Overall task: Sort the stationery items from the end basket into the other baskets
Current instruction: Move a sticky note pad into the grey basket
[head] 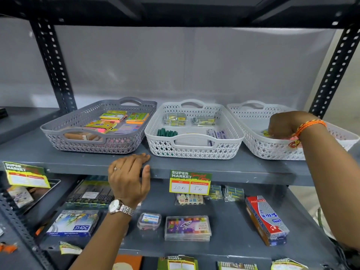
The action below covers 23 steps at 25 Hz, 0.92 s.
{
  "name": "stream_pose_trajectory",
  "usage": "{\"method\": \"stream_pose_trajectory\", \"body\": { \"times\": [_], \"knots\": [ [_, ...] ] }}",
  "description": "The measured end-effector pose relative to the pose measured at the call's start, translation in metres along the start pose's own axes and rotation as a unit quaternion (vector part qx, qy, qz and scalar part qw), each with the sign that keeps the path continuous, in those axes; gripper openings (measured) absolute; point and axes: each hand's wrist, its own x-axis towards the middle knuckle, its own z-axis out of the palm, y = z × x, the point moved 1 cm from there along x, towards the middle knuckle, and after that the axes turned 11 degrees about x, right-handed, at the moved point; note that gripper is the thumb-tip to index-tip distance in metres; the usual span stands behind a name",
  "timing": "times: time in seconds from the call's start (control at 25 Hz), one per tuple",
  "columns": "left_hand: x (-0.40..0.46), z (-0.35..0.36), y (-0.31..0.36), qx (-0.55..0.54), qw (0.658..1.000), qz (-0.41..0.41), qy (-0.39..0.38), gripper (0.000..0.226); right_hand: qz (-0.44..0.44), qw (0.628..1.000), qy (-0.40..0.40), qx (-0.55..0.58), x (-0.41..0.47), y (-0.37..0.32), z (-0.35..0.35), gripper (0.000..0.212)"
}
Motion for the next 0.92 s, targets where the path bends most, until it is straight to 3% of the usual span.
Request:
{"method": "stream_pose_trajectory", "body": {
  "times": [0.32, 0.44, 0.68, 0.76, 0.92],
  "knots": [
    [0.0, 0.0, 0.001, 0.007, 1.0, -0.001, 0.004, 0.042, 0.013, 0.997, -0.039, 0.06, -0.017, 0.0, -0.005, 0.047],
    [0.0, 0.0, 0.001, 0.002, 1.0, -0.001, 0.003, 0.041, 0.002, 0.994, -0.026, 0.104, -0.016, 0.006, 0.0, 0.039],
    [-0.001, 0.0, 0.0, 0.002, 1.0, -0.001, -0.008, 0.043, 0.025, 0.985, 0.064, 0.161, -0.03, 0.005, -0.002, 0.037],
    [-0.001, 0.0, -0.001, 0.004, 1.0, 0.001, -0.01, 0.044, 0.03, 0.963, 0.131, 0.234, -0.036, 0.006, -0.009, 0.03],
    [-0.001, -0.001, -0.001, -0.003, 1.0, 0.011, -0.009, 0.044, -0.031, 0.91, 0.282, 0.301, -0.048, -0.001, -0.014, 0.053]
  ]
}}
